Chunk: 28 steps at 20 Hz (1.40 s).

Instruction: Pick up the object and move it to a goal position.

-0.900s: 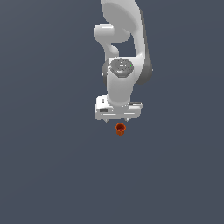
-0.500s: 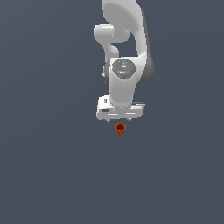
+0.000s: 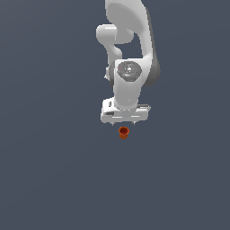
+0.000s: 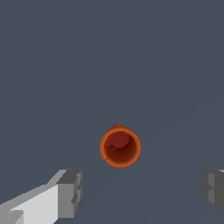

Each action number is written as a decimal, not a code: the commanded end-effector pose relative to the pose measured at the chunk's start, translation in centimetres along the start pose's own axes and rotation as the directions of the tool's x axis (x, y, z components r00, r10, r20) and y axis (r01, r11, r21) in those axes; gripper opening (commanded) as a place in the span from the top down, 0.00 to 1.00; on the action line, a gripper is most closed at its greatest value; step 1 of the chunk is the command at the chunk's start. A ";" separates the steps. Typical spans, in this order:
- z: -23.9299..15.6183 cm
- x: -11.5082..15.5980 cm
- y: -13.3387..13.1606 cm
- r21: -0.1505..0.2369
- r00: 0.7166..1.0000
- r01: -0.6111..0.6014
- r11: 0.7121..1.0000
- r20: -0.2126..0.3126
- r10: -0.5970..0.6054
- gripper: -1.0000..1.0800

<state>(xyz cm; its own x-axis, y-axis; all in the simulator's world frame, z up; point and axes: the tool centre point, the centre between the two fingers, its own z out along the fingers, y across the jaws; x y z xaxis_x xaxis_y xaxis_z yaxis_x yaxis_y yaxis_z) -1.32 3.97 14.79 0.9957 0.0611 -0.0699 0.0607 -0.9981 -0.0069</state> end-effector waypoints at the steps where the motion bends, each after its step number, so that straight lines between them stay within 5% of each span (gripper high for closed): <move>1: 0.1 0.0 0.0 0.000 1.000 0.004 1.000 0.000 -0.004 0.04; 13: 2.1 0.0 -0.2 -0.010 0.987 0.160 0.987 -0.022 -0.160 0.04; 28: 5.7 -0.4 -0.8 -0.036 0.897 0.438 0.898 -0.056 -0.439 0.04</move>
<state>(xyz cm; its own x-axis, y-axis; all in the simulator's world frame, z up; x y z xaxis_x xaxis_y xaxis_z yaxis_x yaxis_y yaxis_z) -2.11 4.74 9.33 0.8794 0.4760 -0.0072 0.4760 -0.8794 -0.0024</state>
